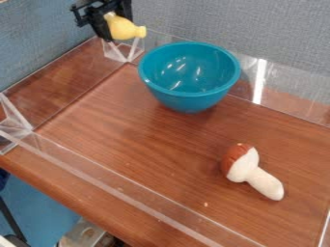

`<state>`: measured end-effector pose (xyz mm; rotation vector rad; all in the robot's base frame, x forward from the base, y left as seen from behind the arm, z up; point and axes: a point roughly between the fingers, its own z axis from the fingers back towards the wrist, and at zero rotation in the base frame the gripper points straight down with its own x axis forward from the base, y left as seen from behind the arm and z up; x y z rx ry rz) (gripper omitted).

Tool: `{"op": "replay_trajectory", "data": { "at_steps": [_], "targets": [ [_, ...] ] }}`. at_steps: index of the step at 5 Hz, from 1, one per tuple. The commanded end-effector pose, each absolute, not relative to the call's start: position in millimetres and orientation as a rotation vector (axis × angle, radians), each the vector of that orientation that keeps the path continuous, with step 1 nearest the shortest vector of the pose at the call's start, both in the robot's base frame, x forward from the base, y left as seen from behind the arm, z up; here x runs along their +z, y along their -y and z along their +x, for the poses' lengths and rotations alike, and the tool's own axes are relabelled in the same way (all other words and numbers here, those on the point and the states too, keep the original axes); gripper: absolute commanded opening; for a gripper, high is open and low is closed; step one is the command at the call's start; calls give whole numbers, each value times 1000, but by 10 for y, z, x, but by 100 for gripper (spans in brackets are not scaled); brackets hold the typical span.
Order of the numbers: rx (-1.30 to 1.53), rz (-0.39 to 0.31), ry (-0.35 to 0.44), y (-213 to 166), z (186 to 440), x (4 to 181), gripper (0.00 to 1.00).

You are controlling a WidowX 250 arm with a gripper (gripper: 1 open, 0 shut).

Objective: Put the yellow object in the blue bowl

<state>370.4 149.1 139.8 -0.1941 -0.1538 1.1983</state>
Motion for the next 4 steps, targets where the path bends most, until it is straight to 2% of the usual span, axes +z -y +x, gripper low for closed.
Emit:
{"op": "replay_trajectory", "data": {
  "at_steps": [1, 4],
  "targets": [
    [1190, -226, 220, -1394, 3828, 1704, 0],
    [1142, -264, 209, -1299, 4061, 1774, 0]
  ]
}}
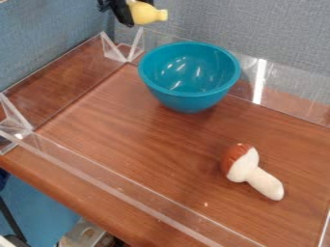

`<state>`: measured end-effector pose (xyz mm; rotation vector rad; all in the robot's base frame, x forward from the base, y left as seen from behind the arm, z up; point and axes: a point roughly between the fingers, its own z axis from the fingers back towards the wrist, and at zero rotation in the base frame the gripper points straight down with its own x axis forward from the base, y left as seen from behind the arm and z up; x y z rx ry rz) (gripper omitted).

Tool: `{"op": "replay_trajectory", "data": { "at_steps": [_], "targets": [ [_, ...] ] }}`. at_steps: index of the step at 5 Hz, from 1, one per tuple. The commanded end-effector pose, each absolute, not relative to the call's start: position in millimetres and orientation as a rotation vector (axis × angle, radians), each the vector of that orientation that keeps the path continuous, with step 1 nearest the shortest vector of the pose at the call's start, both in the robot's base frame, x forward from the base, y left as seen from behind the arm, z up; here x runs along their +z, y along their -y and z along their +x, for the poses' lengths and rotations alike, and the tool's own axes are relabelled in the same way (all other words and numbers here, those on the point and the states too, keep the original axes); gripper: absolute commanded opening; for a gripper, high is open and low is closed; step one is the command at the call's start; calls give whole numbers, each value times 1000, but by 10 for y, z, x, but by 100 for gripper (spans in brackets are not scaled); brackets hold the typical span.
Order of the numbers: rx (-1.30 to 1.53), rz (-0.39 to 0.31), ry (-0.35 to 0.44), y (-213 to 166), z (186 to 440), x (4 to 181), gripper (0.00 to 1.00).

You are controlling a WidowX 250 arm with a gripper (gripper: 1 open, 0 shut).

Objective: Put the yellow object in the blue bowl

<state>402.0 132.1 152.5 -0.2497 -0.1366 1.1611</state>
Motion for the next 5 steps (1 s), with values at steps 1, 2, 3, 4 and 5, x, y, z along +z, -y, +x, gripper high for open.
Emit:
{"op": "replay_trajectory", "data": {
  "at_steps": [1, 2, 3, 4, 5],
  "targets": [
    [1092, -271, 204, -1225, 3995, 1763, 0],
    [1044, -278, 201, -1154, 3925, 1746, 0],
    [1020, -281, 197, -1123, 3930, 1666, 0],
    [992, -280, 193, -1087, 3938, 1575, 0],
    [1081, -274, 205, -1233, 3950, 1645, 0]
  ]
}}
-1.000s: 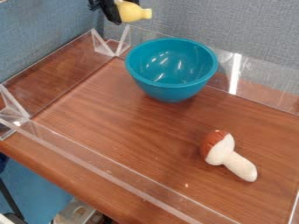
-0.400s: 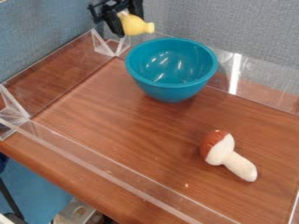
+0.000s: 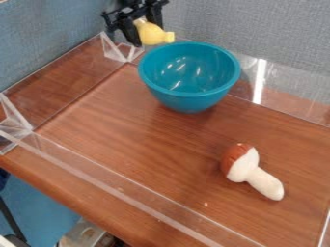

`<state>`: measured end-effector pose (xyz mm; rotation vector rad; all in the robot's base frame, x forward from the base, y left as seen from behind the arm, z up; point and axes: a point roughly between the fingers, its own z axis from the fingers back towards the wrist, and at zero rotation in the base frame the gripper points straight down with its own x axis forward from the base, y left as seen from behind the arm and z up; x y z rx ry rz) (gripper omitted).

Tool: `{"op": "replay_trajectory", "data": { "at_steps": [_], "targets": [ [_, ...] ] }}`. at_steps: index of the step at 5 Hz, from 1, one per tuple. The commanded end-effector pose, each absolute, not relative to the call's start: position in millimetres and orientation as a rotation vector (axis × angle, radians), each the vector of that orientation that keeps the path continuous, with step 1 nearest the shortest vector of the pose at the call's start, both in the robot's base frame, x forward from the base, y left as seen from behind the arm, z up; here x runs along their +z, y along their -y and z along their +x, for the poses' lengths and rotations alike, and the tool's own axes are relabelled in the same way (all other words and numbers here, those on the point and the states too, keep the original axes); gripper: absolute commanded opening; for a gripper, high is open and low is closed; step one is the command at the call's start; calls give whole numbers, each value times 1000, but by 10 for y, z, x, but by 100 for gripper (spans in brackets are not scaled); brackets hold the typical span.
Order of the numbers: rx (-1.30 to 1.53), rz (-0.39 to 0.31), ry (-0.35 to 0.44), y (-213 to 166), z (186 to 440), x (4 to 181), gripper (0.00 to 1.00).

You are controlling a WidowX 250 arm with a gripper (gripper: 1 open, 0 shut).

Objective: Put the yellow object in the blue bowl

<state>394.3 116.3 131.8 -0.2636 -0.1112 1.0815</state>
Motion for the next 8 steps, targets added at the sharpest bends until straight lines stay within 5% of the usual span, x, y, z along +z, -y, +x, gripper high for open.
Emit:
{"op": "replay_trajectory", "data": {
  "at_steps": [1, 3, 6, 7, 8],
  "targets": [
    [1165, -267, 218, -1379, 3947, 1713, 0],
    [1261, -269, 233, -1470, 3948, 1869, 0],
    [927, -295, 211, -55, 3989, 1832, 0],
    [831, -280, 213, 231, 3969, 1705, 0],
    [932, -286, 237, 31, 3906, 1743, 0]
  ]
}}
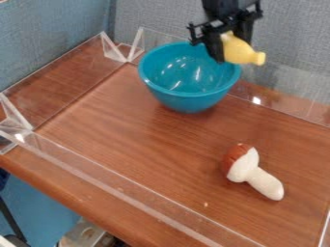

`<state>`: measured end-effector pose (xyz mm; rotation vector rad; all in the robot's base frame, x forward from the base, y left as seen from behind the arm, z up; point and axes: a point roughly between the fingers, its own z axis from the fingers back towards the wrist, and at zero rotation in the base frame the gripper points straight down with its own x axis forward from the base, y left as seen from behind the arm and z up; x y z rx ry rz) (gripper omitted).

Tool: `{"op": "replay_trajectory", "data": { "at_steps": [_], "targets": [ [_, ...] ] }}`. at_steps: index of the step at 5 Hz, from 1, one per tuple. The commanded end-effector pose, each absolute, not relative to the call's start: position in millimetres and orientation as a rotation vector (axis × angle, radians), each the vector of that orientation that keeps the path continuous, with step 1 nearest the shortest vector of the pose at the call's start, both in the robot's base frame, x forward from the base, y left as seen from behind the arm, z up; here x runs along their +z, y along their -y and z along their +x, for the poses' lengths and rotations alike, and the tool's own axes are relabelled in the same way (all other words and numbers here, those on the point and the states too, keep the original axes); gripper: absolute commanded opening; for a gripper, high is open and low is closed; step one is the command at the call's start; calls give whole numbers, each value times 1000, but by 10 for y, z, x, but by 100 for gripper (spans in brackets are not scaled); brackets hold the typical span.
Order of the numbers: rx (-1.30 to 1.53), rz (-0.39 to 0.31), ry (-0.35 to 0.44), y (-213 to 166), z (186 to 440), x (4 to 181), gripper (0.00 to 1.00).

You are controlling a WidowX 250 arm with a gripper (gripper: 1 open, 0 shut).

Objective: Put the yellow object in the blue bowl

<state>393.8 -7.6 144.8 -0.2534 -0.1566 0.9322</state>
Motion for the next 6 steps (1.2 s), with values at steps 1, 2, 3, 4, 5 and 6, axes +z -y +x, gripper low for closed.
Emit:
{"op": "replay_trajectory", "data": {
  "at_steps": [1, 2, 3, 4, 5, 6],
  "targets": [
    [1071, -298, 259, -150, 3913, 1844, 0],
    [1156, -293, 285, -279, 3866, 1825, 0],
    [1213, -277, 315, -292, 3824, 1711, 0],
    [1275, -262, 339, -245, 3843, 1587, 0],
    [1336, -243, 365, -151, 3880, 1434, 0],
    [1405, -221, 394, -138, 3903, 1273, 0]
  ]
}}
